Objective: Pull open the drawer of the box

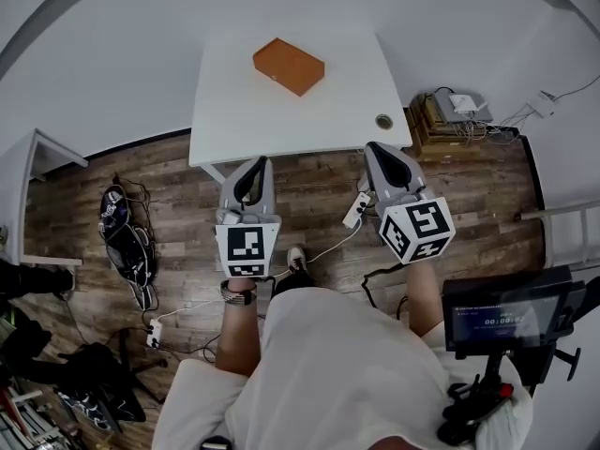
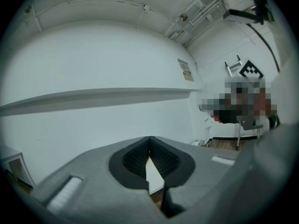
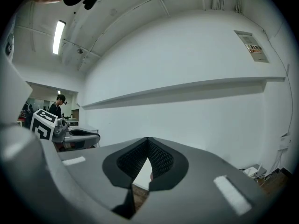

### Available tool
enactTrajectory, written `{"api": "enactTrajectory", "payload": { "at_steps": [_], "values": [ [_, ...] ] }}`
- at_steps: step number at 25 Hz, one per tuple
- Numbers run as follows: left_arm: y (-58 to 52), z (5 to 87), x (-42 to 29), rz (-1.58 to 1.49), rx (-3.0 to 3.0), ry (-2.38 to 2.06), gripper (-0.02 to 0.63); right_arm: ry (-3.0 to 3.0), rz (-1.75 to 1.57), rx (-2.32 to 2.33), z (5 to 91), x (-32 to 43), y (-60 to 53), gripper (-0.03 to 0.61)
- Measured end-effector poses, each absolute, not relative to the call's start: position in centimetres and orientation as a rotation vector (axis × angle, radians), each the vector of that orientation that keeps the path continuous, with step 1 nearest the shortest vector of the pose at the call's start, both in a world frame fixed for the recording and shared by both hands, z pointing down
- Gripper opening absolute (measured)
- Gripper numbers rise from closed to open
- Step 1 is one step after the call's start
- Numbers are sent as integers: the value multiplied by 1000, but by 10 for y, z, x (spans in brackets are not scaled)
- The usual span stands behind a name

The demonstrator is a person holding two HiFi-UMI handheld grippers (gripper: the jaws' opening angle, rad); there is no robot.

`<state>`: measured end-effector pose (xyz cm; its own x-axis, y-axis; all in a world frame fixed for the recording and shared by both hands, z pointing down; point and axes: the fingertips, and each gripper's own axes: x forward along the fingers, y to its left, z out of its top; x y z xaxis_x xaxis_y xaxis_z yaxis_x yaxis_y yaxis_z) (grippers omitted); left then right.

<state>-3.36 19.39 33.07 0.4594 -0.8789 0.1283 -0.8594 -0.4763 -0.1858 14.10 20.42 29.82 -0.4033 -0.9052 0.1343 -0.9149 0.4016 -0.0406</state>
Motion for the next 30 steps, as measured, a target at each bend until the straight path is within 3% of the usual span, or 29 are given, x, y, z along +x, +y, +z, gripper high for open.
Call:
{"api": "enactTrajectory", "payload": {
  "at_steps": [12, 30],
  "values": [
    [93, 338, -58, -326, -2638, 1496, 6, -2532, 201, 1698, 307, 109, 102, 2],
    [43, 354, -77, -352, -2733, 1409, 8, -2450, 192, 1814, 304, 94, 57, 2]
  ]
}}
